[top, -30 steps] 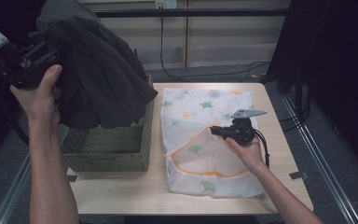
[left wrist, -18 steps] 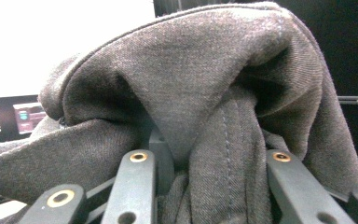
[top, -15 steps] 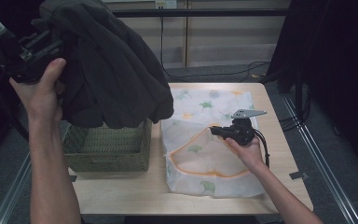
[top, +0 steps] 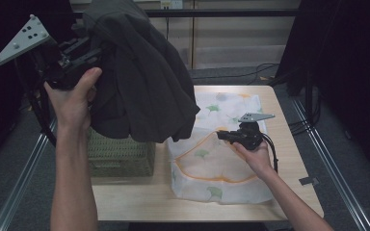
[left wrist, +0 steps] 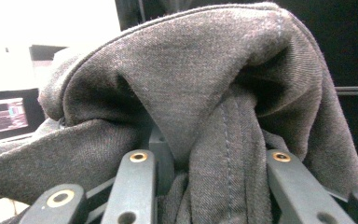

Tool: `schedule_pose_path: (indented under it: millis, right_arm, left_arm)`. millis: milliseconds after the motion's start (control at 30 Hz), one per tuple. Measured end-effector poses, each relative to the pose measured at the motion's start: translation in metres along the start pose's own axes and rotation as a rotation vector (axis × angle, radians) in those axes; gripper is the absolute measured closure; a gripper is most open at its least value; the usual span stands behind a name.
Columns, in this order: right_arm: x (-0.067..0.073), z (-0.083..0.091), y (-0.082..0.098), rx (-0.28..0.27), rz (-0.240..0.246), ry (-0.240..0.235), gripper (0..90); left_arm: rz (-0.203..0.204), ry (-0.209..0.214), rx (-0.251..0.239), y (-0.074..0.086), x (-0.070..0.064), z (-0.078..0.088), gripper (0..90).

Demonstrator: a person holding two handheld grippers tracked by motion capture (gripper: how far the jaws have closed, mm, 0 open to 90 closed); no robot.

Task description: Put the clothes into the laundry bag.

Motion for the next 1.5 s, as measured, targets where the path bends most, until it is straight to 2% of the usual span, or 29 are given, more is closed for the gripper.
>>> schedule_pose_path:
  millis: [33, 67, 167, 233, 267, 333, 433, 500, 600, 633, 667, 700, 767, 800, 933, 1100, 1167, 1267, 1300, 1333, 1433, 1467, 1500]
  right_arm:
    - [0.000, 0.000, 0.000, -0.001, 0.004, -0.001, 89.4]
    - [-0.001, 0.000, 0.000, -0.001, 0.003, -0.002, 89.3]
    - [0.000, 0.000, -0.001, -0.003, 0.000, -0.003, 89.4]
    - [0.001, -0.001, -0.002, -0.007, 0.001, -0.006, 89.4]
    - [0.001, -0.001, -0.002, -0.007, 0.001, -0.006, 89.4]
    - [0.001, -0.001, -0.003, -0.010, 0.004, -0.009, 89.4]
    - [0.001, -0.001, -0.003, -0.009, 0.005, -0.010, 89.4]
    - [0.000, -0.001, -0.003, -0.008, 0.001, -0.009, 89.3]
    - [0.000, -0.001, -0.003, -0.011, 0.003, -0.009, 89.4]
    - [0.000, -0.001, -0.003, -0.012, 0.003, -0.009, 89.4]
    - [0.000, -0.001, -0.003, -0.012, 0.003, -0.011, 89.4]
    - [0.000, -0.001, -0.003, -0.011, 0.000, -0.010, 89.4]
    - [0.000, -0.001, -0.003, -0.011, -0.001, -0.009, 89.4]
    - [0.000, -0.001, -0.003, -0.012, -0.002, -0.011, 89.4]
    - [0.000, -0.002, -0.003, -0.011, -0.003, -0.013, 89.4]
    - [-0.001, -0.002, -0.003, -0.013, -0.002, -0.019, 89.4]
    - [-0.002, -0.001, -0.003, -0.019, -0.012, -0.020, 89.4]
    - [-0.003, 0.000, -0.003, -0.023, -0.014, -0.026, 89.4]
    - [-0.002, 0.000, -0.002, -0.031, -0.032, -0.031, 89.4]
    - [-0.002, 0.000, -0.002, -0.031, -0.032, -0.031, 89.4]
    - [-0.004, -0.001, -0.001, -0.030, -0.041, -0.056, 89.4]
    - [-0.004, -0.001, -0.001, -0.030, -0.041, -0.056, 89.4]
    - [-0.005, -0.001, 0.000, -0.027, -0.044, -0.063, 89.4]
  left_arm:
    - [0.012, 0.020, -0.005, -0.001, -0.008, -0.005, 67.7]
    - [0.007, 0.034, -0.003, -0.002, -0.013, -0.007, 67.7]
    - [0.003, 0.055, -0.002, -0.002, -0.018, -0.010, 67.6]
    - [0.015, 0.081, -0.001, -0.002, -0.025, -0.014, 67.6]
    - [0.015, 0.081, -0.001, -0.002, -0.025, -0.014, 67.6]
    - [0.009, 0.108, 0.002, -0.004, -0.033, -0.016, 67.6]
    - [0.004, 0.126, 0.001, -0.005, -0.038, -0.018, 67.5]
    - [0.014, 0.169, 0.006, -0.005, -0.046, -0.019, 67.5]
    - [0.008, 0.186, 0.002, -0.004, -0.052, -0.019, 67.4]
    - [0.020, 0.203, 0.000, -0.003, -0.058, -0.019, 67.4]
    - [0.020, 0.203, 0.000, -0.003, -0.058, -0.019, 67.4]
    - [0.035, 0.229, -0.004, -0.002, -0.062, -0.019, 67.4]
    - [0.046, 0.253, 0.000, 0.001, -0.067, -0.020, 67.4]
    - [0.046, 0.253, 0.000, 0.001, -0.067, -0.020, 67.3]
    - [0.051, 0.276, 0.023, 0.011, -0.078, -0.027, 67.1]
    - [0.059, 0.323, 0.061, 0.028, -0.097, -0.051, 67.0]
    - [0.047, 0.332, 0.069, 0.031, -0.101, -0.054, 66.9]
    - [0.055, 0.325, 0.081, 0.041, -0.105, -0.059, 66.8]
    - [0.048, 0.315, 0.090, 0.049, -0.107, -0.060, 66.6]
    - [0.048, 0.315, 0.090, 0.049, -0.107, -0.060, 66.6]
    - [0.049, 0.301, 0.134, 0.073, -0.110, -0.065, 66.5]
    - [0.049, 0.301, 0.134, 0.073, -0.110, -0.065, 66.4]
    - [0.056, 0.311, 0.141, 0.085, -0.111, -0.065, 66.4]
Point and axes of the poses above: each handheld gripper's, and its own axes: z roughly backward along the jaws, y roughly out of its underside, x roughly to its left, the point moved 1 cm from there along -z, roughly forward along the jaws, and after that the axes turned 11 degrees about -y, right-handed, at the moved point
